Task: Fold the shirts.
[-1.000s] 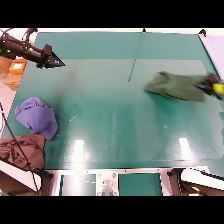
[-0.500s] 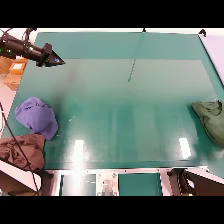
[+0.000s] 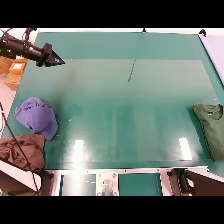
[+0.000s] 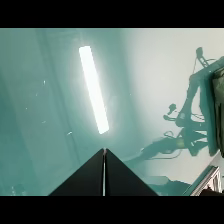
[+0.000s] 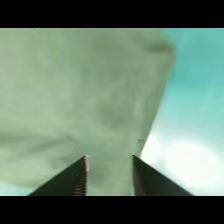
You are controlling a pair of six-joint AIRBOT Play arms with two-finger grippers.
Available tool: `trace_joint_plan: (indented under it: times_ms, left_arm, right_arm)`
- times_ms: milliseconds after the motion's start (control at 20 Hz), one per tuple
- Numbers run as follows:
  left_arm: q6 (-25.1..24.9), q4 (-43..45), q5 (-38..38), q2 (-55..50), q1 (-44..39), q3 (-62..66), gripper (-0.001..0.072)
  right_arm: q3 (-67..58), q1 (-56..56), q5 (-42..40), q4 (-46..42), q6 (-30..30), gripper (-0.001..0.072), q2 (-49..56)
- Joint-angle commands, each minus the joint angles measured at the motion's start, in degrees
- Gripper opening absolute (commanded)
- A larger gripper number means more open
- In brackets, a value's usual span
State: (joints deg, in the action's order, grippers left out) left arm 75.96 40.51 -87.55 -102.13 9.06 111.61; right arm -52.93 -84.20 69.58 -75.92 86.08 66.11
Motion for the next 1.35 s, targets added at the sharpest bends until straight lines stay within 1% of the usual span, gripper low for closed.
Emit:
trace_joint_plan:
  times_ms: [0,50,100,150,250,350,450,550,650,700,800,900,1000,1300]
  left_arm:
    - [0.1,-0.2,0.1,0.0,0.0,0.0,0.0022]
    - [0.1,-0.2,0.1,0.2,0.0,0.0,0.0022]
    - [0.1,-0.2,-0.3,0.6,0.0,-0.1,0.0021]
    - [0.4,-0.1,-1.0,1.4,0.0,-0.4,0.0021]
    - [0.5,0.0,-2.3,4.3,0.0,-3.3,0.0021]
    - [-0.2,0.1,-0.4,9.8,0.0,-10.5,0.0021]
    - [-1.9,0.4,3.6,18.0,0.0,-22.6,0.0021]
    - [-3.6,0.5,7.3,27.6,-0.2,-36.7,0.002]
    - [-3.8,2.5,10.1,37.0,-1.6,-49.7,0.002]
    - [-3.0,3.9,11.4,41.8,-3.0,-55.9,0.0021]
    - [-0.8,4.8,13.4,49.1,-5.8,-64.9,0.0021]
    - [-0.4,5.9,14.0,52.9,-7.3,-69.0,0.0022]
    - [-0.4,6.3,12.0,52.8,-7.4,-69.3,0.0023]
    - [-0.5,6.3,13.6,52.7,-7.4,-69.3,0.0024]
  right_arm:
    - [-10.6,4.9,6.1,7.3,5.4,0.0202,-0.8]
    - [-12.3,9.5,3.8,12.8,5.0,0.011,-1.4]
    - [-13.6,15.5,1.6,16.4,3.9,0.002,-1.7]
    - [-14.6,21.7,0.3,17.7,2.9,0.002,-1.7]
    - [-14.9,34.9,-0.9,17.4,1.0,0.0019,-1.8]
    - [-13.7,47.3,-1.0,16.3,0.2,0.0019,-1.8]
    - [-10.2,58.4,-1.0,14.5,-0.5,0.0018,-2.3]
    - [-4.5,66.9,-1.9,13.4,-0.9,0.0018,-3.8]
    - [2.7,74.2,-3.2,13.4,-1.3,0.0018,-6.7]
    - [5.9,77.7,-4.3,13.4,-1.3,0.0018,-8.3]
    - [9.0,83.0,-6.7,13.4,-1.3,0.0019,-10.3]
    - [9.1,86.9,-8.4,13.8,-1.2,0.002,-10.6]
    - [9.1,89.4,-7.0,14.2,-0.9,0.002,-10.6]
    - [9.1,91.0,-7.0,14.4,-0.8,0.002,-10.6]
